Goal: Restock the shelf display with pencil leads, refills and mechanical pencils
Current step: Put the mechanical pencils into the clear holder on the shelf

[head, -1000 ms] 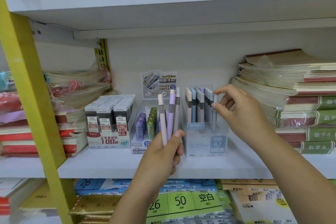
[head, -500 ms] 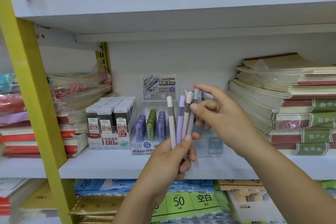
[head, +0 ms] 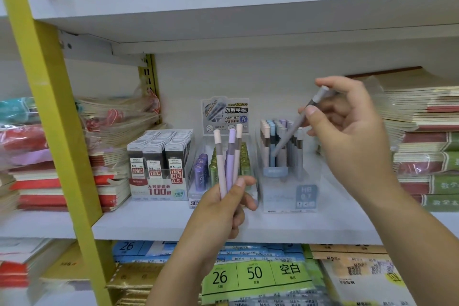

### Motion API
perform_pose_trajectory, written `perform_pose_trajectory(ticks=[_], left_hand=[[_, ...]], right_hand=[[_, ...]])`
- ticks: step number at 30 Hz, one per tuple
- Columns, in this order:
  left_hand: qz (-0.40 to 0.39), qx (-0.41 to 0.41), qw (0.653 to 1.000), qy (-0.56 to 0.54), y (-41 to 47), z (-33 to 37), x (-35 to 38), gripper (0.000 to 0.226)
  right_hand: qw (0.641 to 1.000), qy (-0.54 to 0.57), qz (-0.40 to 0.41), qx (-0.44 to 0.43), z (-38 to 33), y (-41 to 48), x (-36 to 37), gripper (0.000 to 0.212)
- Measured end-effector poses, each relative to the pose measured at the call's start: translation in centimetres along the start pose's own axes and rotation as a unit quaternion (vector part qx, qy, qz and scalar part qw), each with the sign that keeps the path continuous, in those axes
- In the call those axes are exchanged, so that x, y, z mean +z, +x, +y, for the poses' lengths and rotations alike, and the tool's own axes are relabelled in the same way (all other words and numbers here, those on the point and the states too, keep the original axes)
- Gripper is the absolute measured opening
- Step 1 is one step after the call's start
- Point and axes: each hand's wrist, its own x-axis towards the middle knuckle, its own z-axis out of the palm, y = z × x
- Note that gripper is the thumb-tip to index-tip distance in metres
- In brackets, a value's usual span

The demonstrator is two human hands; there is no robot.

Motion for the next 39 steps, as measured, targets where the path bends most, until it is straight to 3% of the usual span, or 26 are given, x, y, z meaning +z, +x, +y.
perform_pose_trajectory(ticks=[5, 12, 20, 25, 28, 31, 34, 39], left_hand=[[0.0, -0.001, 1.0, 0.014, 0.0, -0.2, -0.1, 0.024], [-0.001, -0.003, 1.0, 0.017, -0.1, -0.2, 0.0, 0.022], [-0.002, -0.002, 1.0, 0.02, -0.1, -0.2, 0.0, 0.023], [-0.008, -0.001, 1.0, 0.014, -0.2, -0.1, 0.2, 0.022], [-0.017, -0.001, 1.0, 0.009, -0.3, 0.0, 0.2, 0.022], [-0.035, 0.001, 0.999, 0.002, -0.4, 0.2, 0.4, 0.022], [-0.062, 0.005, 0.998, -0.002, -0.4, 0.4, 0.8, 0.022], [-0.089, 0.003, 0.996, 0.016, -0.6, 0.4, 1.3, 0.022]], right_hand=[[0.986, -0.156, -0.064, 0.008, 1.1, 0.1, -0.5, 0.036], [0.971, -0.195, -0.131, 0.044, 1.8, -0.4, -0.1, 0.034], [0.968, -0.208, -0.133, 0.04, 2.3, -0.3, 0.0, 0.036], [0.926, -0.346, -0.148, -0.001, 3.5, -0.5, 0.2, 0.027], [0.925, -0.357, -0.133, -0.003, 3.6, -0.7, 0.4, 0.03], [0.951, -0.298, -0.087, -0.013, 2.6, -0.9, 0.8, 0.026], [0.985, -0.116, -0.103, 0.076, 1.1, -1.1, 1.6, 0.025], [0.97, 0.011, -0.179, 0.167, 0.3, -1.4, 2.5, 0.027]])
